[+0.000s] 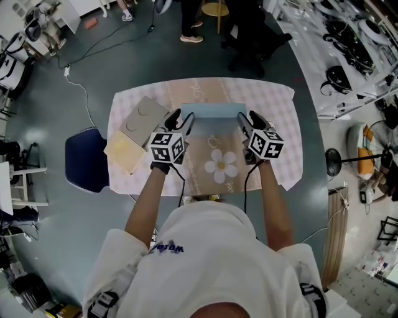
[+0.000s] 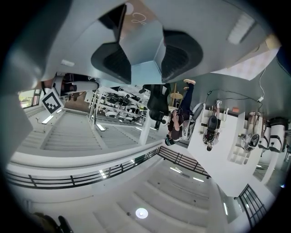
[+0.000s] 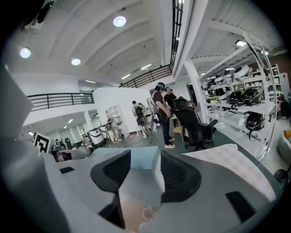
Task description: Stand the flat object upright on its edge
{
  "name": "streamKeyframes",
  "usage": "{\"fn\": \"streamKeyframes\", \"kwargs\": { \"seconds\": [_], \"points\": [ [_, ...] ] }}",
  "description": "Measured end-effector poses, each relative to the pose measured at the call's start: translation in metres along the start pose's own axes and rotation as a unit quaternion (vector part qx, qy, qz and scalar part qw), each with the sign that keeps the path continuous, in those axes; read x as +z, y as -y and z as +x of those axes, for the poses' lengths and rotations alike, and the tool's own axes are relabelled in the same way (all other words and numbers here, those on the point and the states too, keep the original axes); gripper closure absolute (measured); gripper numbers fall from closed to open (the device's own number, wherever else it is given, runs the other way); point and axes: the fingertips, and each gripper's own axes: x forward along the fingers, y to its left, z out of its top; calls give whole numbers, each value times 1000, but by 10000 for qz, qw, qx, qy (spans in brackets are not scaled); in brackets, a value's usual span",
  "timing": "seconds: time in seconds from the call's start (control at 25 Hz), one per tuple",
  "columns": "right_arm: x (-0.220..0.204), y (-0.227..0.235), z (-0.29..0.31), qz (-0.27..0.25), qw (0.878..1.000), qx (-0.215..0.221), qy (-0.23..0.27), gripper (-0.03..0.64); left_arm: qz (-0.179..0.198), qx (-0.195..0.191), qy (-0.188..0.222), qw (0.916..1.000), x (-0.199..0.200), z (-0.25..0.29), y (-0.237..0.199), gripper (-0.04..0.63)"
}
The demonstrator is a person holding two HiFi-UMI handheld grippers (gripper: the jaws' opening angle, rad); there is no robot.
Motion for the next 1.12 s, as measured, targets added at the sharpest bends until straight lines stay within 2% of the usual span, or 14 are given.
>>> {"fn": "streamKeyframes", "kwargs": {
  "seconds": [0.28,0.64,0.88,1.04,1.12],
  "points": [
    [5,-3,-9,-106,9999,43,34,419,117,-12,68,9999,8,-8,8,385],
    [6,-19,-60,-383,9990,127,180,440,593,-213,311,9975,15,-62,43,402],
    [13,-41,-92,-526,9972,82,516,488,797,-297,677,9941,23,-81,68,458],
    [25,-49,-111,-495,9956,-77,795,572,786,-239,881,9927,33,-98,75,587],
    [30,-53,-118,-507,9949,-75,870,597,766,-204,959,9922,39,-106,73,592]
  ]
}}
